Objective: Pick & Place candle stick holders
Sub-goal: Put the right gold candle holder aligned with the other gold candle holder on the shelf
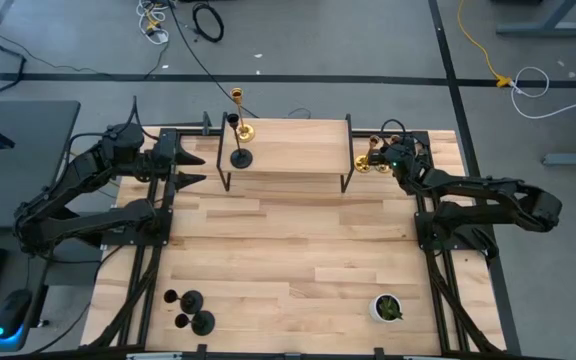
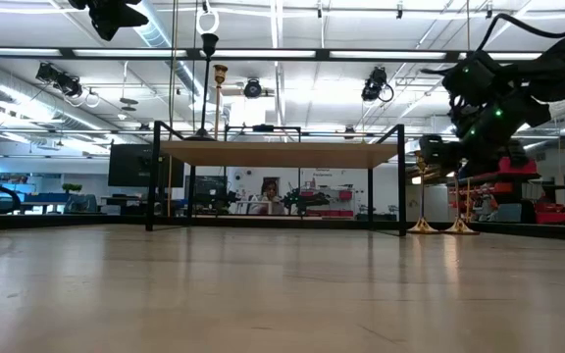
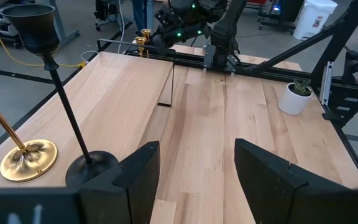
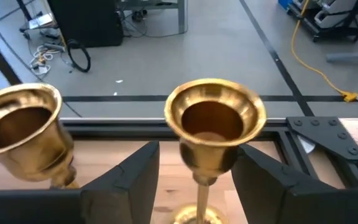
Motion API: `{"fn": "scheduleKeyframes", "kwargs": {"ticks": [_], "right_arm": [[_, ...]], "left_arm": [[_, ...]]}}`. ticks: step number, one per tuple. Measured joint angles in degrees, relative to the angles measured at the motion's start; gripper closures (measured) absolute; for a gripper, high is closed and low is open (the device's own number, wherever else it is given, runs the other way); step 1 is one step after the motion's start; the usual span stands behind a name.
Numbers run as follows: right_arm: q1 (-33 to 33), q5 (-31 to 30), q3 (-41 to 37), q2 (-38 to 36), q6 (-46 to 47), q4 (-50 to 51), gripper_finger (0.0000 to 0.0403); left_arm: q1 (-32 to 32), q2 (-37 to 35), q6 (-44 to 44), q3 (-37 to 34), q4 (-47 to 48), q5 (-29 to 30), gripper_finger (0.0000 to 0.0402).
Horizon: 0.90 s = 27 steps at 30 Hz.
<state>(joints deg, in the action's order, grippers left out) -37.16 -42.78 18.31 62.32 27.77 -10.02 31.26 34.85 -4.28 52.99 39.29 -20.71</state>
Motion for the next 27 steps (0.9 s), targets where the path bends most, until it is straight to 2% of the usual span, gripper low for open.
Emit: {"fn": "scheduleKeyframes", "kwargs": {"ticks": [4, 14, 27], "right_arm": [[-0.1, 0.3, 0.0, 0.0, 0.0, 0.3, 0.0247], [-0.1, 1.8, 0.0, 0.0, -1.3, 0.5, 0.0385], [0.4, 1.9, 0.2, -1.8, -3.2, 0.7, 0.0385]], "left_arm": [[0.0, 0.0, 0.0, 0.0, 0.0, 0.0, 0.0193], [0.0, 0.0, 0.1, 0.0, 0.0, 0.0, 0.0193], [0.0, 0.0, 0.1, 0.0, 0.0, 0.0, 0.0193]]}}
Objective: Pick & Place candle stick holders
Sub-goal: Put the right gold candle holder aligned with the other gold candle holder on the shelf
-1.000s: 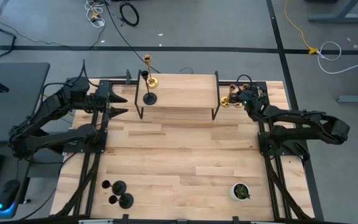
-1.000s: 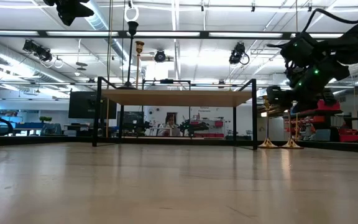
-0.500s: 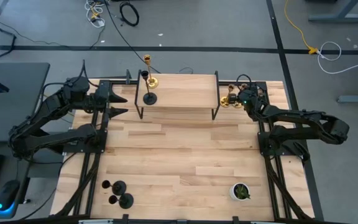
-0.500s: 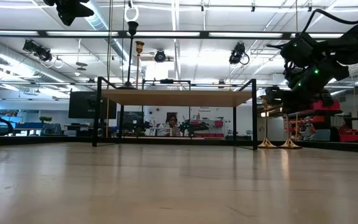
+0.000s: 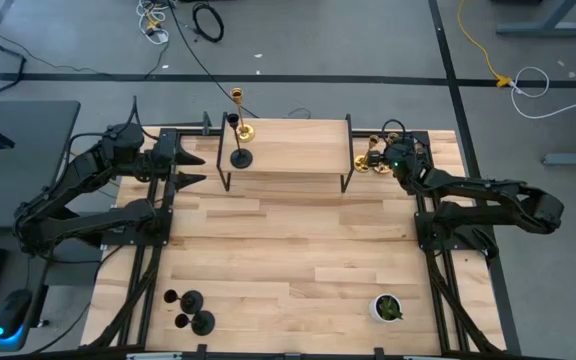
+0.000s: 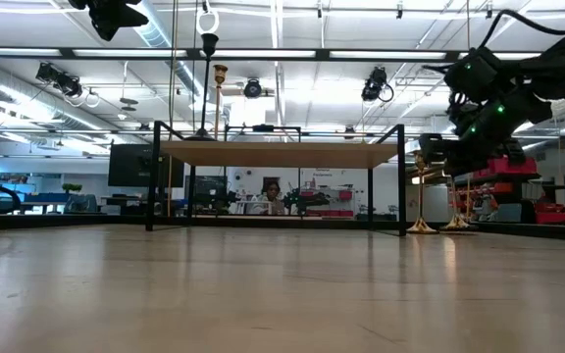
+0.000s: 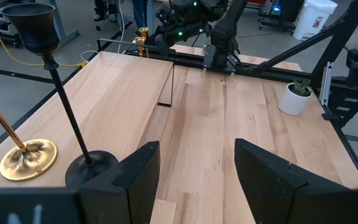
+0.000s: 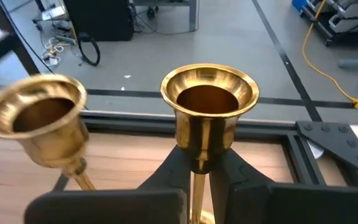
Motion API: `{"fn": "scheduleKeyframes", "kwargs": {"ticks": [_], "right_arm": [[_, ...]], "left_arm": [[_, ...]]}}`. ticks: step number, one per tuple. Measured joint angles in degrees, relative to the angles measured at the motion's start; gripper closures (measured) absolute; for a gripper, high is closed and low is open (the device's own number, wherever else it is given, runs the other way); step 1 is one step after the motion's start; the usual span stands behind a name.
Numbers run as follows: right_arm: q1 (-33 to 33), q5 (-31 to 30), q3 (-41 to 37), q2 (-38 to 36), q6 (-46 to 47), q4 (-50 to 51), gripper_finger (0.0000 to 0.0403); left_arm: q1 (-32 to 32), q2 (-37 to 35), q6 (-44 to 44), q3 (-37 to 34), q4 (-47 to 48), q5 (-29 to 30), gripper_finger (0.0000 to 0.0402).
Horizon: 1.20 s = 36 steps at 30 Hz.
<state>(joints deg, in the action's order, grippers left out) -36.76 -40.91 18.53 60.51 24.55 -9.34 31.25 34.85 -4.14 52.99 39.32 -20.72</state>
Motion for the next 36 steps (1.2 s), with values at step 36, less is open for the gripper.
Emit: {"fn": "scheduleKeyframes", "kwargs": {"ticks": [36], "right_arm": [[6.0, 0.0, 37.2, -5.7, -11.5, 24.5, 0.0385]], "left_arm": [[0.0, 0.0, 0.4, 0.0, 0.0, 0.2, 0.0193]]}}
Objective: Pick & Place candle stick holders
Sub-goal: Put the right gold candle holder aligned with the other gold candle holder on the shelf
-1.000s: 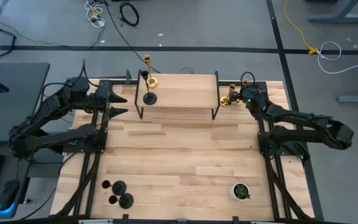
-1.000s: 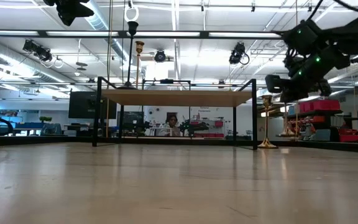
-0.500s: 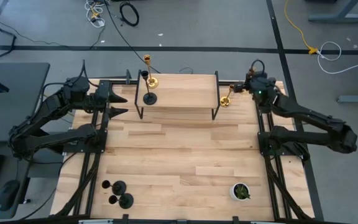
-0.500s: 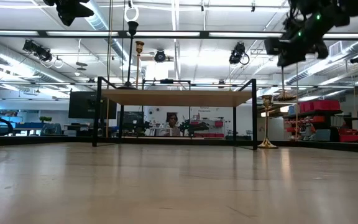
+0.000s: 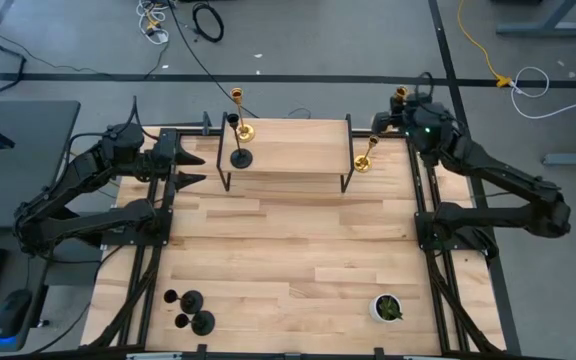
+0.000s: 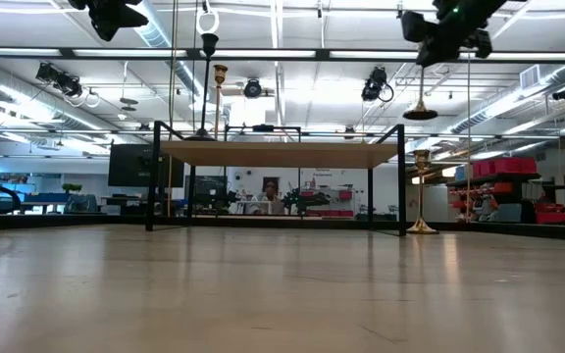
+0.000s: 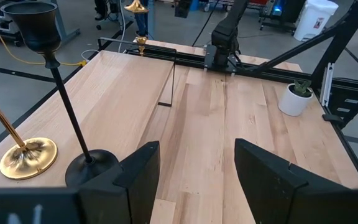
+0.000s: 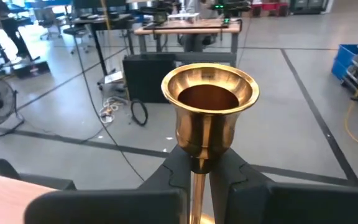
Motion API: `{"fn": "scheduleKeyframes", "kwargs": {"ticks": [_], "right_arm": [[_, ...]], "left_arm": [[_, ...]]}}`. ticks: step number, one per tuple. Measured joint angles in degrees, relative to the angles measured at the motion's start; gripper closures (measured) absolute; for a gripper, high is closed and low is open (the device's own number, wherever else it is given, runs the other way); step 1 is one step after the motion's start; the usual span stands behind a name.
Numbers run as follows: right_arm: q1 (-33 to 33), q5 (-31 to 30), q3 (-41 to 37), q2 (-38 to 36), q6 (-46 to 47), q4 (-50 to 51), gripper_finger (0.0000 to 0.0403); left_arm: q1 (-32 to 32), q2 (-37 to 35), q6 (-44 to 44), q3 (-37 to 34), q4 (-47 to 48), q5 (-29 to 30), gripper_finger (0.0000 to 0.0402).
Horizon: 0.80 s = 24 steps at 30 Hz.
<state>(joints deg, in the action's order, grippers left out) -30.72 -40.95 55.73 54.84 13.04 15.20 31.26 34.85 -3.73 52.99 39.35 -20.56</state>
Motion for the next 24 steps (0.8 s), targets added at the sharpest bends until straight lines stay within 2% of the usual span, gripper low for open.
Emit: {"fn": "scheduleKeyframes", "kwargs": {"ticks": [8, 24], "right_arm": [[0.0, 5.4, 5.4, 10.3, -1.7, -6.9, 0.0386], [1.8, 13.7, 23.0, 31.4, -4.7, -7.9, 0.0386]], "left_arm": [[0.0, 0.0, 0.0, 0.0, 0.0, 0.0, 0.0193], [0.0, 0.0, 0.0, 0.0, 0.0, 0.0, 0.0193]]}}
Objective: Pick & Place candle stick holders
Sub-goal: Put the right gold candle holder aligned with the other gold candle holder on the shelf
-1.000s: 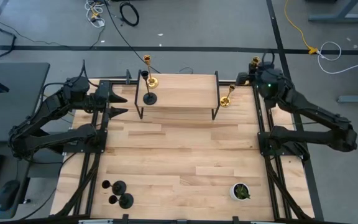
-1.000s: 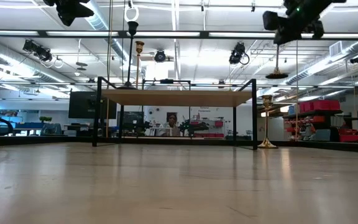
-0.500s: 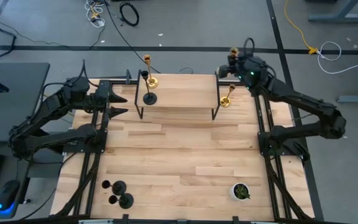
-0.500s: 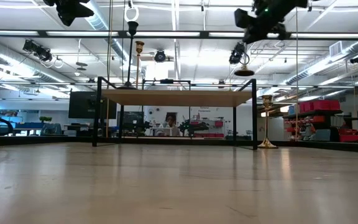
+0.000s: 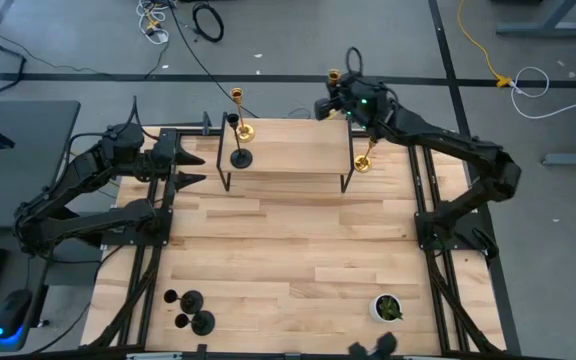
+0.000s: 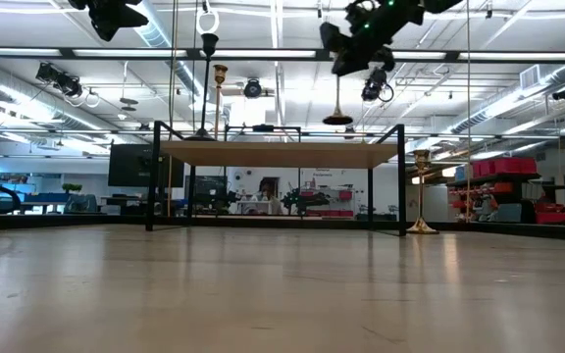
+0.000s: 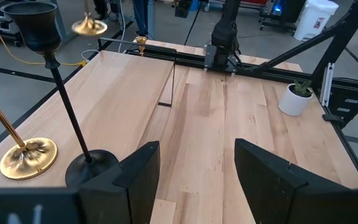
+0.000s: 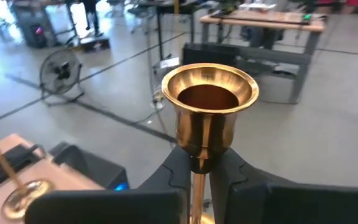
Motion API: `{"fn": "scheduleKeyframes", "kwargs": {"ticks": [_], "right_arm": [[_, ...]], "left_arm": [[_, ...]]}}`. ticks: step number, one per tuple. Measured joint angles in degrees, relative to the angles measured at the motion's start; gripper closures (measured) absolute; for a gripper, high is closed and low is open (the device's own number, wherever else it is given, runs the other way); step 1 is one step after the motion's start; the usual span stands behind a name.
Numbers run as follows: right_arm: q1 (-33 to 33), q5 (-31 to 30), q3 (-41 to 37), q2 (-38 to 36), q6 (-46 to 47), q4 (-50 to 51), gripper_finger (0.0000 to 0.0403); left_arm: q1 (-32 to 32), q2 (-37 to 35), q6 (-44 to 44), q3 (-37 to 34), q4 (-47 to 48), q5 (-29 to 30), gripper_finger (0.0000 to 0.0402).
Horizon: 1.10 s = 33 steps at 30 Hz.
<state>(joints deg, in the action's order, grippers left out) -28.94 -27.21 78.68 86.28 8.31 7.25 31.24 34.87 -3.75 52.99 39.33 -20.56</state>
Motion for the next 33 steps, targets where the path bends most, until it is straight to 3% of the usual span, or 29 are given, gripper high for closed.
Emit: {"fn": "scheduleKeyframes", "kwargs": {"ticks": [17, 33], "right_arm": [[2.0, 8.2, 2.6, 7.4, 1.2, -5.8, 0.0386], [3.2, 10.3, 2.6, 12.7, 1.8, -10.5, 0.0386]], "left_arm": [[0.0, 0.0, -0.1, 0.0, 0.0, 0.0, 0.0193], [0.0, 0.0, -0.6, 0.0, -0.1, 0.0, 0.0193]]}}
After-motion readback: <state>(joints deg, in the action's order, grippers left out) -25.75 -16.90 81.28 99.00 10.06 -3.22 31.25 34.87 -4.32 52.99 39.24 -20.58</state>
